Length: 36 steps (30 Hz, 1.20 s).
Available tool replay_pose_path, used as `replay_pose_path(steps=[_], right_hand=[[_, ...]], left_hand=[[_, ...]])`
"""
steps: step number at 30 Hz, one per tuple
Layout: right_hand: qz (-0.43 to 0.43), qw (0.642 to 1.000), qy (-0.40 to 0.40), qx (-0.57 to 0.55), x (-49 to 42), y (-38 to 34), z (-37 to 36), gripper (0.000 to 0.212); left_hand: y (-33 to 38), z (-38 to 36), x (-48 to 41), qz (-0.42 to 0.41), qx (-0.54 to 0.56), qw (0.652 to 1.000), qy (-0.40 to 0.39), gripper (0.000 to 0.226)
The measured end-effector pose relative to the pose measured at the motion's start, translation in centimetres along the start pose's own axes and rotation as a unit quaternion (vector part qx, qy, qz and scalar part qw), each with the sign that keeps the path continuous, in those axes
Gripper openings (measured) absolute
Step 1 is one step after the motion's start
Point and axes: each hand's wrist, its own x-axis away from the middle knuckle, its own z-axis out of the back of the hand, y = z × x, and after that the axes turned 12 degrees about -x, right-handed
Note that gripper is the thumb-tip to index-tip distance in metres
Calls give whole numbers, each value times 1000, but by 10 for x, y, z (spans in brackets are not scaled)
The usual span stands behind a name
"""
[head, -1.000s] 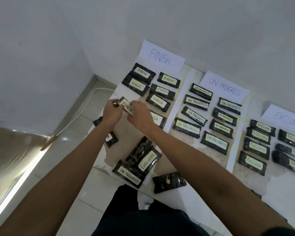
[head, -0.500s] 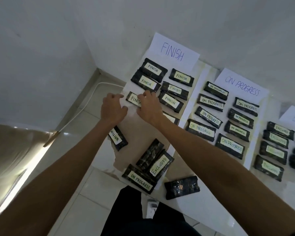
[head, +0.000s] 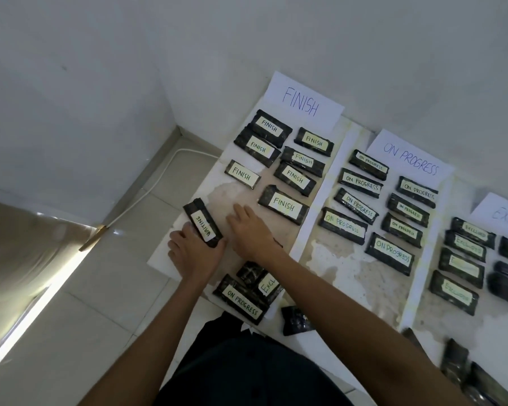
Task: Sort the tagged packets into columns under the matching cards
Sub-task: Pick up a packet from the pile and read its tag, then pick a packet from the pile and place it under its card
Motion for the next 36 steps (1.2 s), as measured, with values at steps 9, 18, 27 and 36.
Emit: replay_pose_path(steps=[9,18,27,36], right_hand=[[4,993,38,-110,14,12,6,54],[-172,854,98,-481,33,22,15,61],[-106,916,106,-372,71,34,6,65],[-103,919,214,-314,123,61,3,54]], left_hand=[[3,-1,-11,-101,-52,994,2,70],[-20,15,-22,-310,26,948,-71,65],[-1,29,-7,-343,155,916,-140,63],[30,19,31,-452,56,883,-115,55]])
